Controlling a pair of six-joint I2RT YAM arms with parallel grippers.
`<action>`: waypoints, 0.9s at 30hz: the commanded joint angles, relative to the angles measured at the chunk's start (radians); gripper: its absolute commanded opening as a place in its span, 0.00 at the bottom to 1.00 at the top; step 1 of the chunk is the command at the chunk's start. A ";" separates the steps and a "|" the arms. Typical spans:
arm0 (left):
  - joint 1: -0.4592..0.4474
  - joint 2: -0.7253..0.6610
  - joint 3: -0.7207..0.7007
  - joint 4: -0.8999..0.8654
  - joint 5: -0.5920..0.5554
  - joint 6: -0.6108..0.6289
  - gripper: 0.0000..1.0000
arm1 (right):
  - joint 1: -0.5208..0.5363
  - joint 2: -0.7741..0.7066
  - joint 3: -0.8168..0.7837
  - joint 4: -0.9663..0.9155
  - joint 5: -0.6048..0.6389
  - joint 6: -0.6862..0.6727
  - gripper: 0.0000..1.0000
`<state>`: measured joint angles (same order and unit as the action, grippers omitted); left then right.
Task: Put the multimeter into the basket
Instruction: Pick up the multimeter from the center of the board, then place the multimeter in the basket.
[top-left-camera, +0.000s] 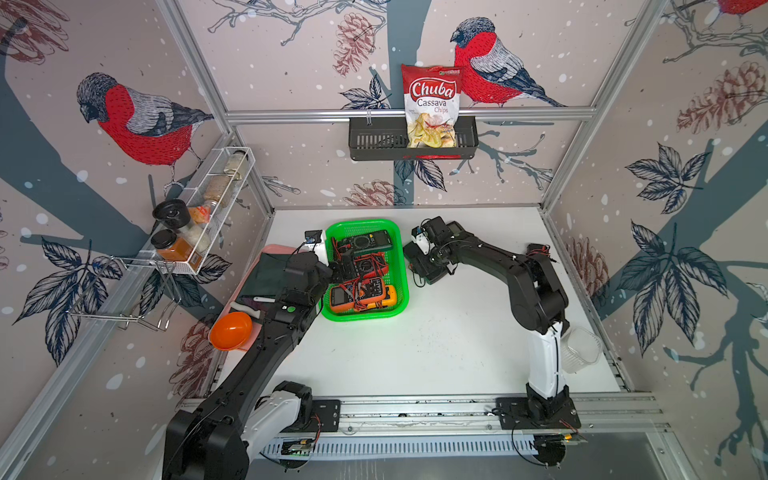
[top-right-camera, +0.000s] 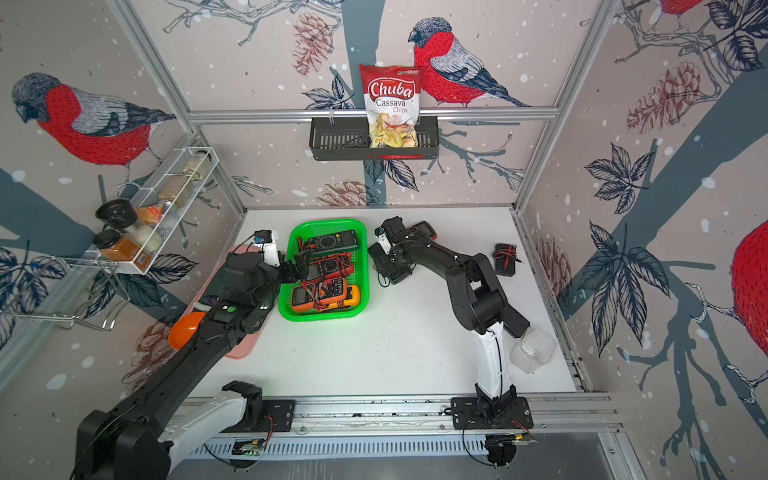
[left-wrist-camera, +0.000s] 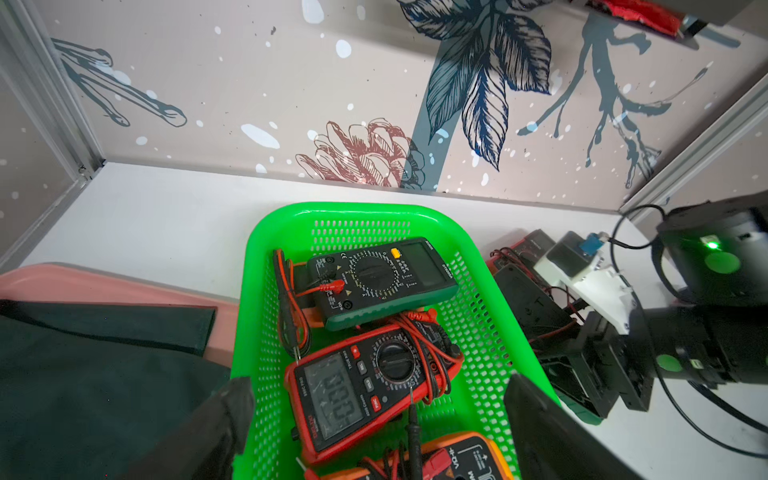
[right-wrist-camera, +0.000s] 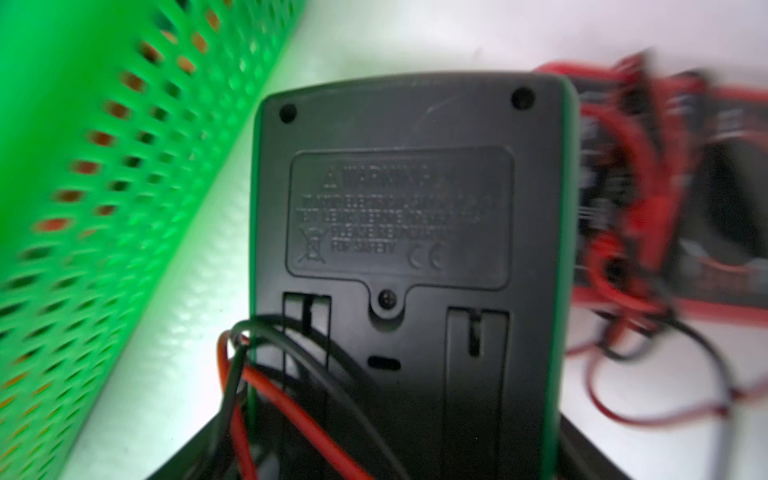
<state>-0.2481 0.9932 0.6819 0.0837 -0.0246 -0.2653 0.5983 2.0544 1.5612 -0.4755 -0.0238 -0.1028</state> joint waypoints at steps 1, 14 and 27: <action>-0.002 -0.020 0.005 -0.013 -0.064 -0.048 0.98 | 0.000 -0.076 -0.039 0.081 0.069 0.023 0.01; -0.002 -0.137 -0.074 0.027 -0.145 -0.121 0.98 | 0.021 -0.290 -0.061 0.110 0.144 0.001 0.00; -0.001 -0.148 -0.084 0.010 -0.272 -0.188 0.98 | 0.120 -0.173 0.117 0.206 0.154 -0.145 0.00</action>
<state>-0.2481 0.8524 0.5999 0.0662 -0.2420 -0.4217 0.7029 1.8511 1.6405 -0.3363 0.1448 -0.1963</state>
